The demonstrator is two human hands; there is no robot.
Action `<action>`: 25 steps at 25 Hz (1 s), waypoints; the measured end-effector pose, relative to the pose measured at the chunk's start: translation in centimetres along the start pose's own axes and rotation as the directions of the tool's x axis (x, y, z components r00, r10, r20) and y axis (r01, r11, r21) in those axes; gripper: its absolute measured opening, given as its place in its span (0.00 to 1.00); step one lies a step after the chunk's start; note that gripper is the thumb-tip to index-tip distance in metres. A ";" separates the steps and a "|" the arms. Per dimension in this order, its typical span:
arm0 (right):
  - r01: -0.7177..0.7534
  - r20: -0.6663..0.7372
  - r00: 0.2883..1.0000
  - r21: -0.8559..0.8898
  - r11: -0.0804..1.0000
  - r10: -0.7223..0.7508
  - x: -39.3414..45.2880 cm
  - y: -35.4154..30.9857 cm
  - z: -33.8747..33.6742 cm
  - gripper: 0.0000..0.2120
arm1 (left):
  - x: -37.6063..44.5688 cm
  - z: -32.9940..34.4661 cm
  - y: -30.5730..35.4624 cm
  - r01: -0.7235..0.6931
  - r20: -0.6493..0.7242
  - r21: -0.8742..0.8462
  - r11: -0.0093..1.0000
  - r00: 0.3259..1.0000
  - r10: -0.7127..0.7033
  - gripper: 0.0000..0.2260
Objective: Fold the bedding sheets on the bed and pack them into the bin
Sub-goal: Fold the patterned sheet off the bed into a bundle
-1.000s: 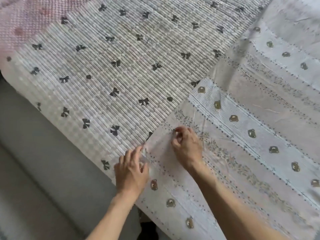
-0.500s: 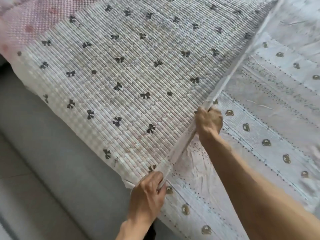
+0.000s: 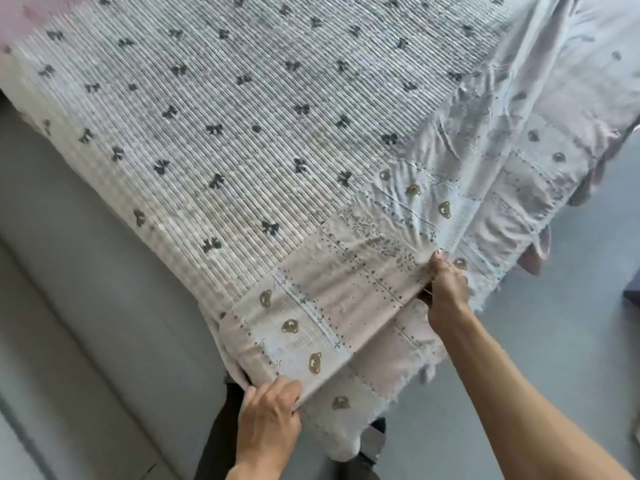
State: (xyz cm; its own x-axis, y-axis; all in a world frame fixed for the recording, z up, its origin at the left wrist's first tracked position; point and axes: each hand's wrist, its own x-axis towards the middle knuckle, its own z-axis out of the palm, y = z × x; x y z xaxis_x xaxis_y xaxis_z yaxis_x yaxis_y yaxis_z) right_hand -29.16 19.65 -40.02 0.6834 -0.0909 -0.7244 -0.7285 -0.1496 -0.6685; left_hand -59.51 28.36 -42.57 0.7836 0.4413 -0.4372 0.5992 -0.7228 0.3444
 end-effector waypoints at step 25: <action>0.072 0.175 0.984 -0.327 0.942 -0.014 10.0 -1.2 -8.3 0.11 | -2.4 8.4 9.1 0.660 0.041 -0.021 0.751 0.751 -0.659 0.06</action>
State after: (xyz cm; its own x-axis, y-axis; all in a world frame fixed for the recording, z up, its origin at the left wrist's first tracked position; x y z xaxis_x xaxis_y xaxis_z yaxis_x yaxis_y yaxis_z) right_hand -21.06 10.80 -45.03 0.6748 0.0852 -0.7330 -0.6219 -0.4691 -0.6270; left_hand -57.29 16.25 -45.41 0.1870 0.7860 -0.5893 0.9706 -0.2405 -0.0129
